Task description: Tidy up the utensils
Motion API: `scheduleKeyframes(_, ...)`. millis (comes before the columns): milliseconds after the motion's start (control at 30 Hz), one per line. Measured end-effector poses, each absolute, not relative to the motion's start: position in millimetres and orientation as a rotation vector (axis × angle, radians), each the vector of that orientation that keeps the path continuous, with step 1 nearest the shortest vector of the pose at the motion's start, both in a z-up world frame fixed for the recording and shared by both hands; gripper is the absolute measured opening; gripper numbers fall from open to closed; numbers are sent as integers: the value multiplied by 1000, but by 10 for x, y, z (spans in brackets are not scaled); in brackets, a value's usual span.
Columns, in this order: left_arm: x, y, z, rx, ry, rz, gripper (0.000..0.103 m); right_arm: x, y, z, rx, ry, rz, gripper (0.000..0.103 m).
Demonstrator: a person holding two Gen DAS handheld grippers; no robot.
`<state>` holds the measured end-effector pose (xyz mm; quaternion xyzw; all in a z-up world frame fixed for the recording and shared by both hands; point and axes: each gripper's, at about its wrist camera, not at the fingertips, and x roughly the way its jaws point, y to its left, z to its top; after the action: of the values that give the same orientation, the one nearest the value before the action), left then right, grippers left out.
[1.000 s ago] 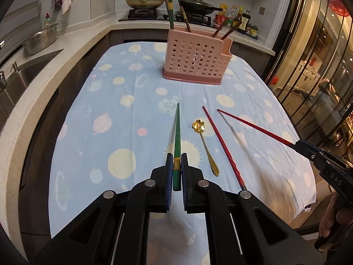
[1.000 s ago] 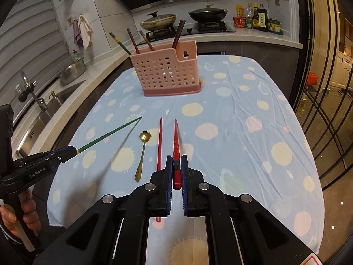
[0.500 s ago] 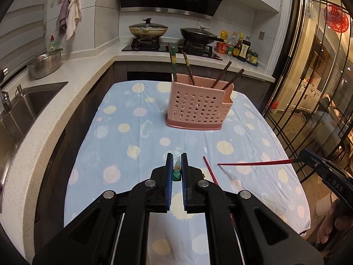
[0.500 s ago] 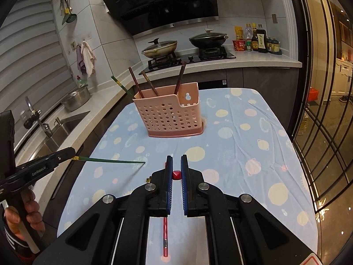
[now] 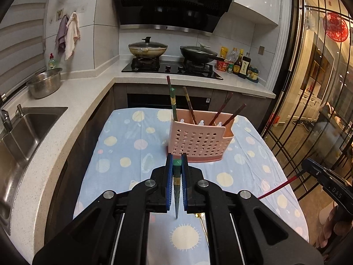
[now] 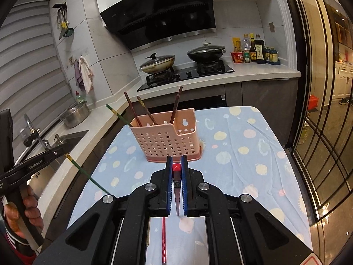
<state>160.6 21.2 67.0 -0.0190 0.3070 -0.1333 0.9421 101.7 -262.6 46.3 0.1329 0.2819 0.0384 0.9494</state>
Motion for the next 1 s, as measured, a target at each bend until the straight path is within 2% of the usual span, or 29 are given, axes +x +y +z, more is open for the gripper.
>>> scheduleKeyframes(733,2313,-136,1894,-58,348,-312,7,1938,-2997,1424,283,342,15,7)
scheduleKeyframes(1000,2713,-240,1984,-48,303,-294,7,2392,-3046,1528,291,305,-12,7)
